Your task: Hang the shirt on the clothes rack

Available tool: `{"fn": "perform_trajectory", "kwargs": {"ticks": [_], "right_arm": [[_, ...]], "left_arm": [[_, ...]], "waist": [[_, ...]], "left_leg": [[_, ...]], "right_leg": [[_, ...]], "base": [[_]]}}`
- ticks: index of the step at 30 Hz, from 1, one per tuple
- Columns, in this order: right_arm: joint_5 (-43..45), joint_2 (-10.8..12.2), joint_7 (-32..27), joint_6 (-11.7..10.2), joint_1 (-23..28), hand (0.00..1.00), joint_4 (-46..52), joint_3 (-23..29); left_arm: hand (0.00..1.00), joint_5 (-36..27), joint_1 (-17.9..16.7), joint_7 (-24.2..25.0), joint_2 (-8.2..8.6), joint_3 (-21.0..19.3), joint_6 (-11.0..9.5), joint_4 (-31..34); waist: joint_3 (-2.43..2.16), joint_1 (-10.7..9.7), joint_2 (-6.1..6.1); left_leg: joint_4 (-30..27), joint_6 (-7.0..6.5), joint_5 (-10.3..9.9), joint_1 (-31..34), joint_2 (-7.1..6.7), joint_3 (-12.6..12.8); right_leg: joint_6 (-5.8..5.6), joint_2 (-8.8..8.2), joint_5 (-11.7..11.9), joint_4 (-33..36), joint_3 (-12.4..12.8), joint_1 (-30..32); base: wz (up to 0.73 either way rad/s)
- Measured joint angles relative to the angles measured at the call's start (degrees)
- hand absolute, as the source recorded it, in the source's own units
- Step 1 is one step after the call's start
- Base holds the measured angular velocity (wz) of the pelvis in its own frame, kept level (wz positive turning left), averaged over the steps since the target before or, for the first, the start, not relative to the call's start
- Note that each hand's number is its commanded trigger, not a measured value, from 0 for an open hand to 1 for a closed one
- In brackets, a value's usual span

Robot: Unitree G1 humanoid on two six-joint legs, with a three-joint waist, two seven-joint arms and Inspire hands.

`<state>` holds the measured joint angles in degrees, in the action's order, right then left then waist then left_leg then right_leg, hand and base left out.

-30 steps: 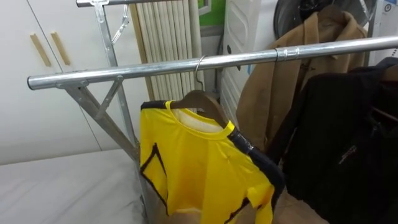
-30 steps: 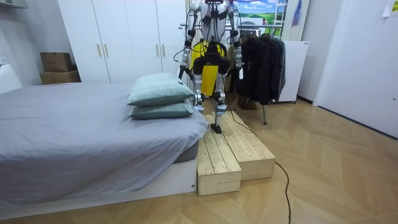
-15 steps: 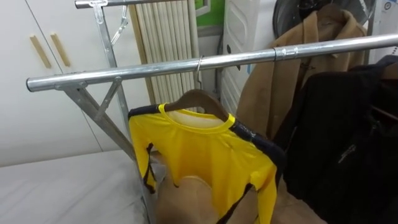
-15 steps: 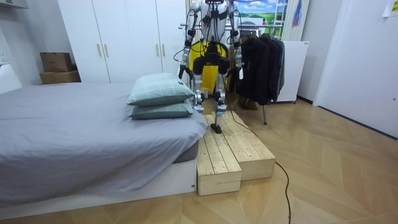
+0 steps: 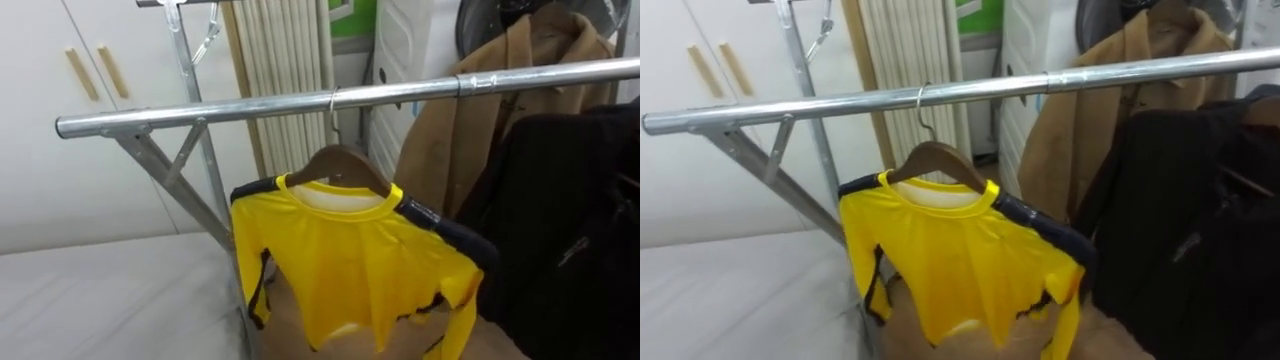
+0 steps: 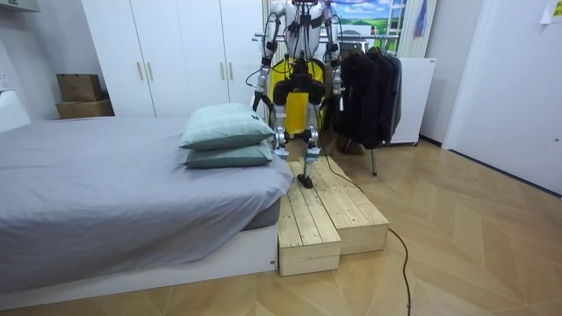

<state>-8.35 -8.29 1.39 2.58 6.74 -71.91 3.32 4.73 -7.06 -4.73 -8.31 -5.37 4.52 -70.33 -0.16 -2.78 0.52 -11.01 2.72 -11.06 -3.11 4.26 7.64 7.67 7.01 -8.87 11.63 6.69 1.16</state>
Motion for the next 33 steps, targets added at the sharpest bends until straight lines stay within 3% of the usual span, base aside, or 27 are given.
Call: {"fn": "perform_trajectory", "kwargs": {"ticks": [3, 5, 6, 7, 8, 9, 10, 11, 12, 13, 14, 16, 19, 21, 22, 23, 25, 26, 33], "right_arm": [[1.4, -0.4, 0.0, 0.0, -0.8, 0.0, -0.4, -0.1], [3.2, -0.7, 0.0, 0.0, -2.3, 0.0, -1.4, 0.3], [4.1, -0.7, 0.0, 0.0, -3.0, 0.0, -1.9, 0.4], [4.5, -0.8, -0.1, 0.0, -3.3, 0.0, -1.9, 0.4], [4.7, -0.9, -0.1, 0.1, -3.3, 0.0, -1.9, 0.4], [5.7, -1.2, -0.1, 0.1, -3.3, 0.0, -1.9, 0.4], [6.8, -1.5, -0.1, 0.2, -3.1, 0.0, -1.9, 0.4], [7.3, -1.6, -0.1, 0.6, -3.0, 0.0, -1.9, 0.5], [8.3, -1.7, -0.3, 1.5, -3.0, 0.0, -1.9, 1.6], [8.9, -1.7, -0.3, 2.5, -3.0, 0.0, -1.8, 2.6], [9.0, -1.8, -0.3, 2.7, -2.9, 0.0, -1.8, 3.0], [9.4, -1.8, 0.1, 3.4, -2.8, 0.0, -1.7, 3.9], [8.9, -1.8, 0.3, 3.9, -2.9, 0.0, -1.7, 3.7], [8.8, -1.8, 0.6, 3.8, -2.7, 0.0, -1.6, 3.9], [8.6, -1.7, 0.6, 3.8, -2.9, 0.0, -1.2, 3.8], [8.5, -1.6, 0.6, 3.8, -2.9, 0.0, -1.1, 3.7], [8.0, -1.9, 0.5, 3.8, -2.2, 0.0, -1.1, 2.9], [7.8, -1.9, 0.5, 3.8, -2.1, 0.0, -1.0, 2.6], [7.2, -2.5, 0.2, 4.5, -2.2, 0.0, -1.1, -1.8]], "left_arm": [[0.0, -0.1, -0.3, 0.0, 0.13, 0.1, -0.6, 1.0], [0.0, -0.1, -0.3, 0.0, 0.33, -0.2, -0.9, 1.1], [0.0, -0.2, -0.2, 0.0, 0.32, -0.2, -0.9, 1.3], [0.0, -0.1, -0.2, 0.1, 0.29, -0.2, -0.8, 1.8], [0.0, -0.1, -0.2, 0.2, 0.27, -0.2, -0.7, 1.8], [0.0, 0.0, -0.2, 0.5, 0.03, -0.1, -0.7, 1.8], [0.0, 0.0, -0.3, 1.2, -0.3, -0.1, -0.5, 1.8], [0.0, 0.1, -0.3, 1.6, -0.38, 0.0, -0.2, 1.8], [0.0, 0.6, -0.2, 2.3, -0.63, 0.0, 0.2, 1.8], [0.0, 0.7, -0.2, 3.3, -1.08, 0.0, 0.6, 1.8], [0.0, 0.8, -0.2, 3.8, -1.24, 0.0, 0.7, 1.8], [0.0, 0.8, -1.0, 4.2, -1.37, 0.0, 1.4, 1.8], [0.0, 1.2, -1.4, 4.4, -1.23, 0.0, 1.5, 1.8], [0.0, 1.7, -1.6, 4.2, -1.2, -0.1, 1.4, 1.8], [0.0, 1.7, -1.8, 4.2, -1.25, -0.2, 1.4, 1.7], [0.0, 1.7, -1.9, 4.1, -1.25, -0.2, 1.4, 1.7], [0.0, 1.6, -3.4, 4.1, -1.52, -0.4, 1.5, 1.6], [0.0, 1.7, -3.7, 4.1, -1.56, -0.4, 1.6, 1.5], [0.0, 1.7, -3.7, 3.8, -1.37, -1.2, 6.3, 0.7]], "waist": [[0.07, 0.1, 0.2], [0.33, 0.5, 0.59], [0.26, 0.5, 0.4], [0.35, 0.4, 0.1], [0.51, 0.4, -0.25], [0.56, 0.1, -0.19], [0.66, 0.1, 0.0], [0.66, 0.0, 0.08], [0.61, -0.1, 0.17], [0.61, -0.4, 0.13], [0.69, -0.8, 0.0], [0.83, -1.3, -0.29], [0.86, 0.0, -0.49], [0.58, 0.3, -1.09], [0.43, 1.4, -1.38], [0.44, 2.1, -1.51], [-0.4, 3.9, -2.16], [-0.52, 4.1, -2.17], [-0.34, 4.8, -2.48]], "left_leg": [[-0.5, 0.54, 0.3, 1.9, 0.01, 0.4], [-0.9, 0.83, 0.6, 2.9, 0.31, 2.2], [-1.7, 0.78, 1.0, 3.9, 0.38, 3.3], [-2.5, 0.56, 1.4, 4.8, 0.39, 5.1], [-3.0, 0.51, 1.4, 5.0, 0.62, 6.7], [-5.5, 0.02, 1.1, 5.7, 1.58, 10.5], [-9.3, -0.82, -0.2, 6.0, 2.81, 15.0], [-11.6, -1.39, -1.1, 6.0, 3.43, 16.9], [-15.5, -1.83, -2.7, 6.0, 4.61, 19.6], [-17.7, -1.65, -3.8, 5.2, 5.19, 20.8], [-18.0, -1.48, -4.3, 4.5, 5.18, 20.7], [-17.4, -0.77, -5.9, 1.3, 5.24, 22.0], [-11.6, -0.49, -7.2, -2.0, 3.67, 22.5], [-6.9, -0.5, -7.3, -2.8, 2.29, 22.4], [-4.0, -0.14, -7.2, -3.3, 1.58, 22.9], [-3.0, -0.19, -7.2, -3.3, 1.29, 23.1], [-1.6, -0.34, -7.0, -3.6, 1.44, 23.7], [-1.6, -0.61, -6.6, -3.8, 1.5, 23.8], [-1.8, -1.88, -6.8, -5.1, 0.75, 24.0]], "right_leg": [[0.27, -0.99, -0.2, -1.0, -5.1, -0.2], [0.56, -1.49, -0.4, -1.2, -8.2, -0.3], [0.7, -2.13, -0.8, -1.2, -10.9, -0.3], [0.8, -3.11, -1.4, -1.2, -15.2, -0.6], [0.82, -3.55, -1.7, -1.3, -17.2, -0.8], [0.94, -4.31, -2.4, -1.2, -20.9, -1.4], [0.9, -4.82, -3.2, -1.0, -24.2, -2.0], [0.87, -5.06, -3.6, -0.8, -25.9, -2.3], [0.83, -5.47, -4.5, -0.3, -29.4, -2.5], [0.74, -5.94, -5.4, 0.5, -33.2, -2.5], [0.64, -6.18, -5.8, 0.8, -34.8, -2.6], [0.01, -6.88, -7.0, 1.5, -41.7, -3.3], [-0.37, -7.39, -7.4, 2.3, -47.9, -3.0], [-0.71, -8.03, -7.6, 3.2, -50.6, -2.0], [-0.82, -8.49, -7.7, 3.9, -51.0, -1.2], [-0.87, -8.97, -7.7, 4.5, -51.0, -0.9], [-1.69, -9.58, -6.9, 5.6, -50.9, -0.5], [-1.65, -9.66, -6.8, 5.6, -50.8, -0.6], [-2.24, -11.13, -5.3, 7.0, -50.2, -1.5]], "base": [[0.89], [0.91], [1.08], [1.17], [1.32], [1.39], [1.45], [1.51], [1.66], [1.7], [1.73], [1.63], [1.21], [0.9], [0.53], [0.12], [0.0], [0.03], [0.02]]}}
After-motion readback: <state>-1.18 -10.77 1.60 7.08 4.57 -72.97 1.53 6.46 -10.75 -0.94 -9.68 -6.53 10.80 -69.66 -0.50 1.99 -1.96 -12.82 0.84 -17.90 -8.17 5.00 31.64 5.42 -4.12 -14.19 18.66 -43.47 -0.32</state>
